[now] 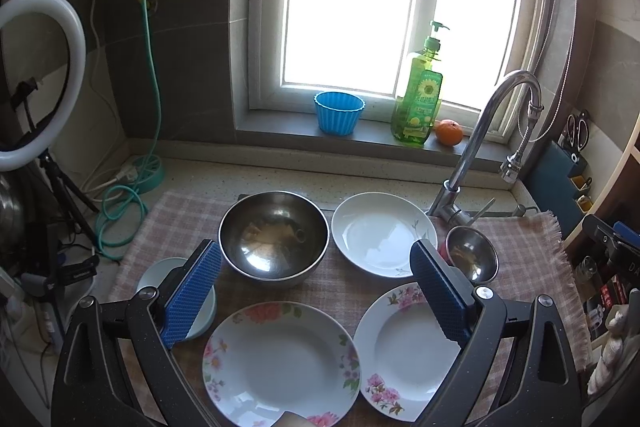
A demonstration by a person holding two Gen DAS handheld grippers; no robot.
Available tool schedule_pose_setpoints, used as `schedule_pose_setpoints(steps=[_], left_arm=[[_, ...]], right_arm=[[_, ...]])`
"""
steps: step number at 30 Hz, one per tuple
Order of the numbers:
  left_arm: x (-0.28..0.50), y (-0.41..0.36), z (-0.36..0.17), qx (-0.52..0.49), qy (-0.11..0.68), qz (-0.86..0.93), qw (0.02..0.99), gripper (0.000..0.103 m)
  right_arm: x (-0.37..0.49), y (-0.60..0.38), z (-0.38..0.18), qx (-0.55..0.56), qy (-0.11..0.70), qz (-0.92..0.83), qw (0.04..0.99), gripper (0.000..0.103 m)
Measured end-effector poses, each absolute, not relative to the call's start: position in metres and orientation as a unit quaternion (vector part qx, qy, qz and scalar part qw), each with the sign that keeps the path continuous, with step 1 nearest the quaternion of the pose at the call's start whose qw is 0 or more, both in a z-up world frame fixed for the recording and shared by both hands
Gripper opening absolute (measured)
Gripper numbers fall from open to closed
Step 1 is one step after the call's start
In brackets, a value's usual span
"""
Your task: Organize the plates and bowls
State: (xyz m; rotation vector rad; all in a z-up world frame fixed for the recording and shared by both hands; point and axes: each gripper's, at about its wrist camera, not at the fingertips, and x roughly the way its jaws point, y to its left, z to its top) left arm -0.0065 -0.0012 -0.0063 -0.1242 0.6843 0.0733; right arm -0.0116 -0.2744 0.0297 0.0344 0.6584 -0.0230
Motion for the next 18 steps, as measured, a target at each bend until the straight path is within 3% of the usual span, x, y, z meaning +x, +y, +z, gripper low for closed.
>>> schedule_pose_setpoints(steps=[18], left_arm=[[-0.0057,-0.0026,-0.0084,-0.059,0.338,0.034,0.939,0.096]], right_arm=[[-0.0094,-0.2705,0.022,0.015,0.328,-0.013,0.945,0.103]])
